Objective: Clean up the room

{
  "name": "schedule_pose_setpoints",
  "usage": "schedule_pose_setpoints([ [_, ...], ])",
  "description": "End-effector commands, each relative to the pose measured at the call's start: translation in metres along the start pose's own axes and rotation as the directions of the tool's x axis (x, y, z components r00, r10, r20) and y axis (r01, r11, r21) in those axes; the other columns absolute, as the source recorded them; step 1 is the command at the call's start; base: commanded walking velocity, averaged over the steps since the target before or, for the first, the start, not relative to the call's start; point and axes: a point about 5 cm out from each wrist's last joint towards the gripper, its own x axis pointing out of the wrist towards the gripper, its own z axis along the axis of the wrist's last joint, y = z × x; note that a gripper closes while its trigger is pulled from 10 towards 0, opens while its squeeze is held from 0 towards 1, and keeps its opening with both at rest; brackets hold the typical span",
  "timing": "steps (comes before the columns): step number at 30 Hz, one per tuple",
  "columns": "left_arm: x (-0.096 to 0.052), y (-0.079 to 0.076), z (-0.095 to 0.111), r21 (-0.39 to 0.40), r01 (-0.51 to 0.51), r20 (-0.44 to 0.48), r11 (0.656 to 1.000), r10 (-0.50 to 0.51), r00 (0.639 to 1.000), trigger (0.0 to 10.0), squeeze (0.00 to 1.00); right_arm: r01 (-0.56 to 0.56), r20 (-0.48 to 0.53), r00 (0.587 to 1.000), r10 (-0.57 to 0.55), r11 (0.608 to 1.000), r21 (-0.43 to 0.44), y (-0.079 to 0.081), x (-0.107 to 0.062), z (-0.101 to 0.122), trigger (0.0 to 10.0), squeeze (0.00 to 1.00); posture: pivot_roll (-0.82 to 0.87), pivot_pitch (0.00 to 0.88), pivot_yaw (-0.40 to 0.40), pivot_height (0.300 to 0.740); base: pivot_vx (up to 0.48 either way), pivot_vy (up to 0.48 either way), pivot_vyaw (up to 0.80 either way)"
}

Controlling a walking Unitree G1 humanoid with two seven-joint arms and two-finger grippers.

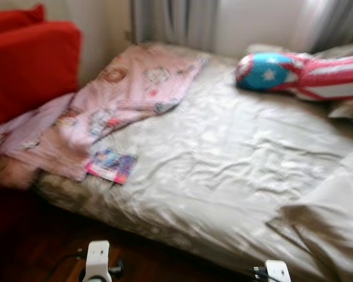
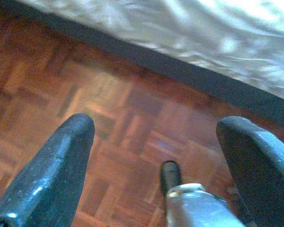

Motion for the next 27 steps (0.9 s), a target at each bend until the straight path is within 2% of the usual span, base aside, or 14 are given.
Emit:
schedule_pose_setpoints([
  [1, -0.0003, -0.0056, -0.0023, -0.001, 0.017, -0.013, 1.0, -0.017, 1.0, 10.0, 0.0, 0.016, -0.023, 1.0, -0.016, 1.0, -0.004, -0.0064, -0.0021, -0.0066, 10.0, 0.0, -0.08, 0.061, -0.044, 0.74, 0.0, -0.337, -0.71],
  [5, -0.0006, -0.0052, -0.0032, 0.001, 0.018, -0.015, 1.0, -0.018, 1.0, 10.0, 0.0, 0.016, -0.023, 1.0, -0.016, 1.0, -0.002, -0.0061, -0.0022, -0.0071, 10.0, 0.0, -0.08, 0.059, -0.041, 0.74, 0.0, -0.336, -0.69],
  [17, -0.001, -0.0039, -0.0043, 0.008, 0.018, -0.018, 1.0, -0.018, 1.0, 10.0, 0.0, 0.018, -0.021, 1.0, -0.018, 1.0, 0.005, -0.0057, -0.0025, -0.0082, 10.0, 0.0, -0.07, 0.055, -0.036, 0.74, 0.0, -0.336, 0.0],
  [27, -0.001, -0.0041, -0.0045, 0.004, 0.015, -0.02, 1.0, -0.015, 1.0, 10.0, 0.0, 0.018, -0.017, 1.0, -0.018, 1.0, 0.004, -0.0066, -0.0026, -0.0075, 10.0, 0.0, -0.06, 0.054, -0.046, 0.74, 0.0, -0.333, -0.56],
])
